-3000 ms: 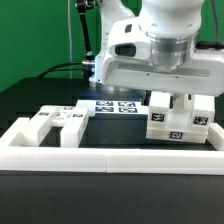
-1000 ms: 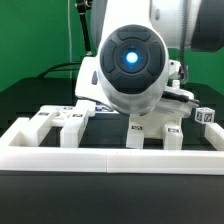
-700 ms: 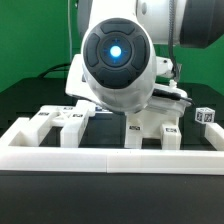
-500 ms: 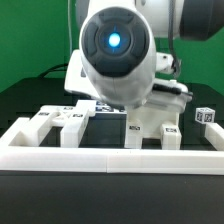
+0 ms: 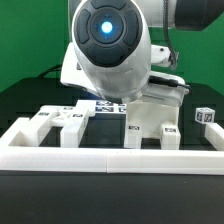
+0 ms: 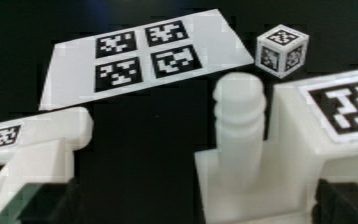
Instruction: Assemble chair
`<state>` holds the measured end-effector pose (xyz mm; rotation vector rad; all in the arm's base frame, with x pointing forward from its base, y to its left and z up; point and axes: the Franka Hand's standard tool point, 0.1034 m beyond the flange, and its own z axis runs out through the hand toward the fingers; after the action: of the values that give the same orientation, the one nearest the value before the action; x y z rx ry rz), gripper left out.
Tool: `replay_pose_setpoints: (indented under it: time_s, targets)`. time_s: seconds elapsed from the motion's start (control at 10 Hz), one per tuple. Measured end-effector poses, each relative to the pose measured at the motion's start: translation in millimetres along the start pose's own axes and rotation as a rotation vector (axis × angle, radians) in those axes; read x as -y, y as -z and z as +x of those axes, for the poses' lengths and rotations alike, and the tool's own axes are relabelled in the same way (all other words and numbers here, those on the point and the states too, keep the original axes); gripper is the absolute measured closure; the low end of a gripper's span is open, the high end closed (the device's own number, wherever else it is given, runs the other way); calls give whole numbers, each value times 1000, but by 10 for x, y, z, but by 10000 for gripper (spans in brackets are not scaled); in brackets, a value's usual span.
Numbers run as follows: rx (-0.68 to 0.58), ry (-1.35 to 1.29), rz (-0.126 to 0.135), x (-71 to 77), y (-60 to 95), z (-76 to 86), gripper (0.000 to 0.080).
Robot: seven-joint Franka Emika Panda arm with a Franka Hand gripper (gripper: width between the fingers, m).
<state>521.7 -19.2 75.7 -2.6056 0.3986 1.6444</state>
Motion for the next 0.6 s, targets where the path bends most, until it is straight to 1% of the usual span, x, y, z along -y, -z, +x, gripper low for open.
replay_pose_setpoints:
  time_s: [0.2,0.3,0.4,0.5,0.6]
  targets:
    - [-27,23,14,-65,31,92,151]
    - [-66,32,20,-63,93,128,151]
    - [-67,38,21,-83,121,116,151]
    - [-106,53,19,-73,206,101,151]
    - [-208,56,16,-43,343,158,151]
